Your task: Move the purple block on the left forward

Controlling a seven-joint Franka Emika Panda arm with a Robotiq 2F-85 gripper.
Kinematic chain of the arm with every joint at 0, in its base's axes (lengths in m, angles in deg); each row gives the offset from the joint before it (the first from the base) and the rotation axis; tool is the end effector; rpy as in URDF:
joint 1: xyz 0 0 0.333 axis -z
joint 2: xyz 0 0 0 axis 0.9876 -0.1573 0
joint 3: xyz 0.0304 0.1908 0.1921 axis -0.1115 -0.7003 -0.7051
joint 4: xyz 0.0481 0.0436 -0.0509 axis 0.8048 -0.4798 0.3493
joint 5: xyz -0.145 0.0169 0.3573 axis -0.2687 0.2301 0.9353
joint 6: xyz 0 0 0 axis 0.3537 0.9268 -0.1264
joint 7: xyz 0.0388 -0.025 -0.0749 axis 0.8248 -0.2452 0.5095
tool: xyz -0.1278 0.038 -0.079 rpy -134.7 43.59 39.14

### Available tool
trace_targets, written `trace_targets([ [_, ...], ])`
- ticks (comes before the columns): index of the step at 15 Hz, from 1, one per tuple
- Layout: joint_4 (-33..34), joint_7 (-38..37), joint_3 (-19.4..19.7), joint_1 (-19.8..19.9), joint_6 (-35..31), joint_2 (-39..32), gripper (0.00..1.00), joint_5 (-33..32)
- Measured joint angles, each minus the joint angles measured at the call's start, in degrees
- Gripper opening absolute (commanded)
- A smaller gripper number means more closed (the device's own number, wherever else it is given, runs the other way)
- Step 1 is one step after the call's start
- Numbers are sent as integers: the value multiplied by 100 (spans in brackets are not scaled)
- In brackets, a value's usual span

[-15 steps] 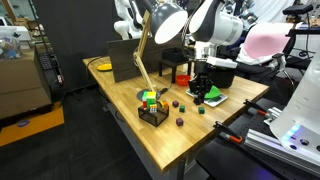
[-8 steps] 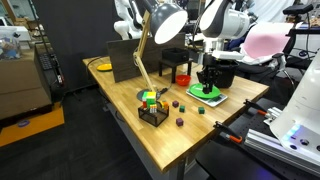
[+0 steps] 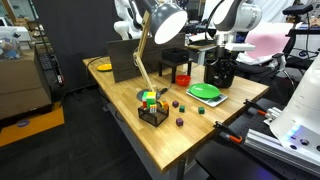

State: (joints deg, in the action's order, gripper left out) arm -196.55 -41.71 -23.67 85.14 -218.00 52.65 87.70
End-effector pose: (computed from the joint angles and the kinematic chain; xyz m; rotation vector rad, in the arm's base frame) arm 0.3503 -0.0536 0.1530 -2.9737 0.3722 0.2921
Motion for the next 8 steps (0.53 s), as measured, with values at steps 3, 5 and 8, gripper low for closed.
trace_targets([
  [3,-11,12,5,-1,37,50,29,-18],
  [5,-12,14,5,-1,37,50,29,-18],
  [8,-13,14,5,-1,37,50,29,-19],
])
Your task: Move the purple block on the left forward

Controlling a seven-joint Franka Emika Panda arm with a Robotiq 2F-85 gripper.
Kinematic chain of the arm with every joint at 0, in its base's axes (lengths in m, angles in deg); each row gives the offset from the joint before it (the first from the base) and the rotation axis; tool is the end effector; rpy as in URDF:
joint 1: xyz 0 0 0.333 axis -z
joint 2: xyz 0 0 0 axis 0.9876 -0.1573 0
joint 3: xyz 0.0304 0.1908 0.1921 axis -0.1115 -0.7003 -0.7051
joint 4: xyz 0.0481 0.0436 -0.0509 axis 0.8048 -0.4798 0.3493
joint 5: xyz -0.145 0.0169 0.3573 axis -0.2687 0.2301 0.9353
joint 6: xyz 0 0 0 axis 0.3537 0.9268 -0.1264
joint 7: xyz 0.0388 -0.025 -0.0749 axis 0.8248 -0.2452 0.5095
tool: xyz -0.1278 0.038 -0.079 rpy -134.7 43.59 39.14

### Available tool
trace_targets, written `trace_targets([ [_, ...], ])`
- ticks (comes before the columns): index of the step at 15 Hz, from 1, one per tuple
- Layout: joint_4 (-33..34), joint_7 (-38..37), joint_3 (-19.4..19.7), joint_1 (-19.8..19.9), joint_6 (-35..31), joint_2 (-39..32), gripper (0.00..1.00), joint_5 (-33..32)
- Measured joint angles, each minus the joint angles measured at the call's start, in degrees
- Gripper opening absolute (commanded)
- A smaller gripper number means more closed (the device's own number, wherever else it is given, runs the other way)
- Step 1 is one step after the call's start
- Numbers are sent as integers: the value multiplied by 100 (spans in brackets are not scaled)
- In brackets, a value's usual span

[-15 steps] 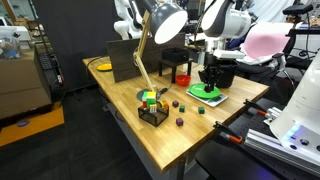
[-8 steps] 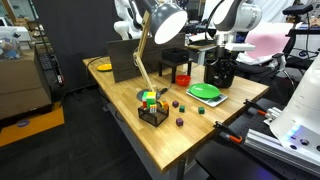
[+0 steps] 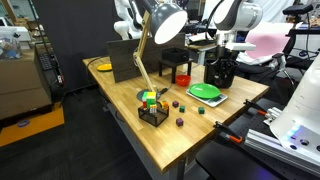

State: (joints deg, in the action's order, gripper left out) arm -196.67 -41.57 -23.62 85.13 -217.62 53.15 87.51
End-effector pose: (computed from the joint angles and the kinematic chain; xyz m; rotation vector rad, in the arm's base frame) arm 0.3497 -0.0535 0.1551 -2.9744 0.3642 0.2920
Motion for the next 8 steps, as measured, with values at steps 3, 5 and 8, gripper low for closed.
trace_targets([
  [3,0,0,0,0,0,0,7,0],
  [5,2,-8,-7,-6,-15,-1,7,-6],
  [8,97,-57,-73,-22,-50,-26,7,-216],
])
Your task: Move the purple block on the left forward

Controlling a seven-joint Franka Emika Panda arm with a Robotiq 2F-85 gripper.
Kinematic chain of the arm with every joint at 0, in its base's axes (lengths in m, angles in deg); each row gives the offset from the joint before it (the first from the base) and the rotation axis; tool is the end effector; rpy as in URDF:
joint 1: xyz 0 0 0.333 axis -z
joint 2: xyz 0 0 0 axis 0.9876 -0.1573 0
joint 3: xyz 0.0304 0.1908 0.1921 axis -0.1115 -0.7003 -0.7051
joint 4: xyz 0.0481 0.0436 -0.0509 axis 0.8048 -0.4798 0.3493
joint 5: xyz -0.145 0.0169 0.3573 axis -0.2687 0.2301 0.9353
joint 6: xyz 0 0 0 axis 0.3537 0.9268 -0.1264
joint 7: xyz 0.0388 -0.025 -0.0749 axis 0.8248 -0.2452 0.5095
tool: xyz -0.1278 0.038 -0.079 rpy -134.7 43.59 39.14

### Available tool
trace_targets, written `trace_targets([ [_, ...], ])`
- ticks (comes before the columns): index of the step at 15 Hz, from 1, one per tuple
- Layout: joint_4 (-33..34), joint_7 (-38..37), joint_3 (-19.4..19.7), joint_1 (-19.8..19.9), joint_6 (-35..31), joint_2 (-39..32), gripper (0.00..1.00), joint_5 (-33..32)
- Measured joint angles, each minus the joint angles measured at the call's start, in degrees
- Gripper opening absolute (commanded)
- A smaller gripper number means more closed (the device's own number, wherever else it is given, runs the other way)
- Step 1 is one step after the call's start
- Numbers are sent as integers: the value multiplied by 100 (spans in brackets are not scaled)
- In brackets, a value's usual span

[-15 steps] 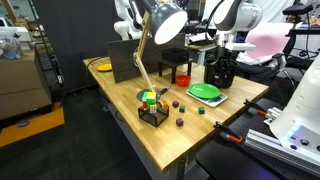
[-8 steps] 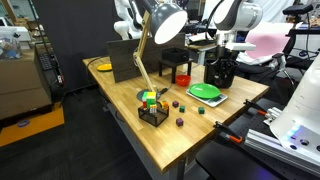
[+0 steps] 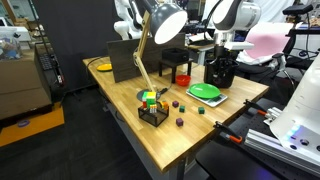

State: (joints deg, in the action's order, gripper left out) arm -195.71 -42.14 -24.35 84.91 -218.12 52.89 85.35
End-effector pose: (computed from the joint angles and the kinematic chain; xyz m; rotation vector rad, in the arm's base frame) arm 0.3584 -0.0509 0.1591 -3.0110 0.3115 0.2690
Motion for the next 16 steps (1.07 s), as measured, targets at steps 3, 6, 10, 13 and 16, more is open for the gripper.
trace_targets([
  [3,324,-29,-138,-70,-7,-180,7,-216],
  [6,789,-124,-314,-216,-7,-551,7,-491],
  [10,1464,-184,-471,-391,-2,-1095,7,-775],
  [13,1953,-167,-572,-511,8,-1472,7,-779],
  [16,2403,-78,-727,-581,19,-1839,7,-695],
])
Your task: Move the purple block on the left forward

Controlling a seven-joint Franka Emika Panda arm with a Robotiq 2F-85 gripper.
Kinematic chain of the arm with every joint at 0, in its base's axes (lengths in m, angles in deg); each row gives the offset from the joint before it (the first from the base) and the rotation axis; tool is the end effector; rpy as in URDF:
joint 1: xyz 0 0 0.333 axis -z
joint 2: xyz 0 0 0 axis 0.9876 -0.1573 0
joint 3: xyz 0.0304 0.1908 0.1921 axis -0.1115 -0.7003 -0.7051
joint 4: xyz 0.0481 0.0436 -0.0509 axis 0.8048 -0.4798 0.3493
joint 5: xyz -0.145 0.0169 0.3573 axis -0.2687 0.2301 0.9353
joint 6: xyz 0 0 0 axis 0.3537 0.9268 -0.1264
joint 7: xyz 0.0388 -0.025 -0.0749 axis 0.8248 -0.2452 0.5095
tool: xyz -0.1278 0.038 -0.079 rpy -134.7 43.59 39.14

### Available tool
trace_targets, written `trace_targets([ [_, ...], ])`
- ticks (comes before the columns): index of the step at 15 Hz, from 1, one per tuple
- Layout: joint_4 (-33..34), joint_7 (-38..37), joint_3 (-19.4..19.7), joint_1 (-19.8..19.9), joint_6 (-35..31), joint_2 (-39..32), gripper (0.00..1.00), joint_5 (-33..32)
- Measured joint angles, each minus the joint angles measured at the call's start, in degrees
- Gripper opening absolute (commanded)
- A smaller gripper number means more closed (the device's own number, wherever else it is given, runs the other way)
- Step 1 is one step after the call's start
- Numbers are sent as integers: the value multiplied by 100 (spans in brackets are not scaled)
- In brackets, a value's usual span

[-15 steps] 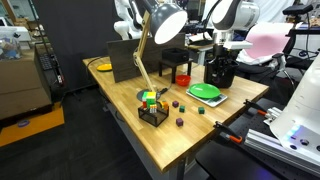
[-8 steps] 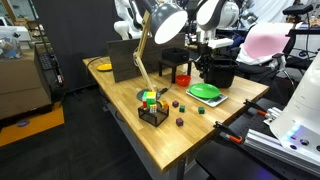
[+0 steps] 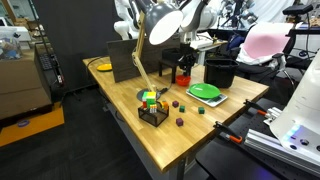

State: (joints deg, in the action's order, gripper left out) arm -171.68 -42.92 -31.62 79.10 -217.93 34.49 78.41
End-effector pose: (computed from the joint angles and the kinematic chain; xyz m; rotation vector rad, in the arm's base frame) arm 0.4895 0.0348 0.1636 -3.1266 -0.1658 0.1429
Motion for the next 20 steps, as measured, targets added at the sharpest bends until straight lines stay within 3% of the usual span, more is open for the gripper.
trace_targets([
  [5,678,225,-135,-17,79,-613,7,62],
  [20,1813,806,-150,175,285,-2049,7,399],
])
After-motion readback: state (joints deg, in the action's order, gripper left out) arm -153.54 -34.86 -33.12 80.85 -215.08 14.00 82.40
